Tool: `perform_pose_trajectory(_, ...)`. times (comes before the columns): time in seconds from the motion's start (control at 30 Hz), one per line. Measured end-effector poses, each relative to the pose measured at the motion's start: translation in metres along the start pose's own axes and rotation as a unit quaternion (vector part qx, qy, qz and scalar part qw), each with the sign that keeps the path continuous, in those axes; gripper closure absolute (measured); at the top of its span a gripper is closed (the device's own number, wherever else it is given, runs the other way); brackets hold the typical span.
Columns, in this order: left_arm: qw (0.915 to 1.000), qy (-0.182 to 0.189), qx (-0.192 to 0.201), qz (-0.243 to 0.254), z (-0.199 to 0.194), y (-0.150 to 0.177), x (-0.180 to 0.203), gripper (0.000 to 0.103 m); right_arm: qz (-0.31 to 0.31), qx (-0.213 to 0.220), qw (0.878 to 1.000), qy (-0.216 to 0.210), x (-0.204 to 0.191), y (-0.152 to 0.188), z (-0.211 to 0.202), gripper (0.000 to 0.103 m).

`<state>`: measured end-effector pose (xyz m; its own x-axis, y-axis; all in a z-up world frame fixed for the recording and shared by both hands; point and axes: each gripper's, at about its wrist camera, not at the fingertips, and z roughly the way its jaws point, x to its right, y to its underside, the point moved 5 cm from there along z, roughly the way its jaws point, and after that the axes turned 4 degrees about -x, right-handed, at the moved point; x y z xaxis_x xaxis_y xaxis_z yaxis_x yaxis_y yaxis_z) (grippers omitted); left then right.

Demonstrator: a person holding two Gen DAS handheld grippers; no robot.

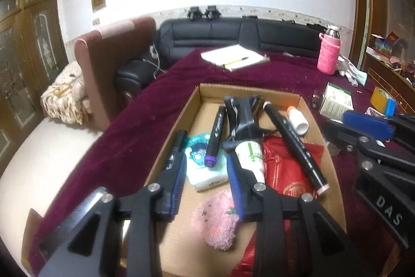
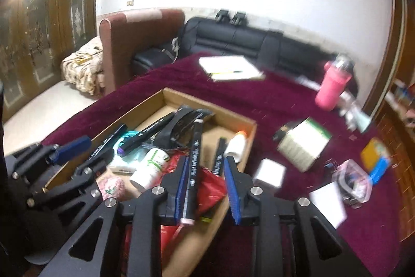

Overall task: Organize objects
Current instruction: 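Carry both black markers into the tray and open both grippers, then move the right gripper to the white foam pad on the table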

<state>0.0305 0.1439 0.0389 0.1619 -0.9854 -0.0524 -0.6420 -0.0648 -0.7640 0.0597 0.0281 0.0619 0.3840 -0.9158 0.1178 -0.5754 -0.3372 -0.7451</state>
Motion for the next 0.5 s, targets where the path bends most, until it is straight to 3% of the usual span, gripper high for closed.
perform_pose_trajectory(0.17,0.9994,-0.016,0.024,0.019,-0.018,-0.004,0.009,0.072,-0.006,0.026,0.999,0.022,0.005,0.003,-0.023,0.072)
perform_pose_trajectory(0.5,0.9988,-0.018,0.026,0.037,-0.028,-0.005,0.026,0.072,-0.002,0.038,0.999,0.038,0.017,0.016,-0.04,0.072)
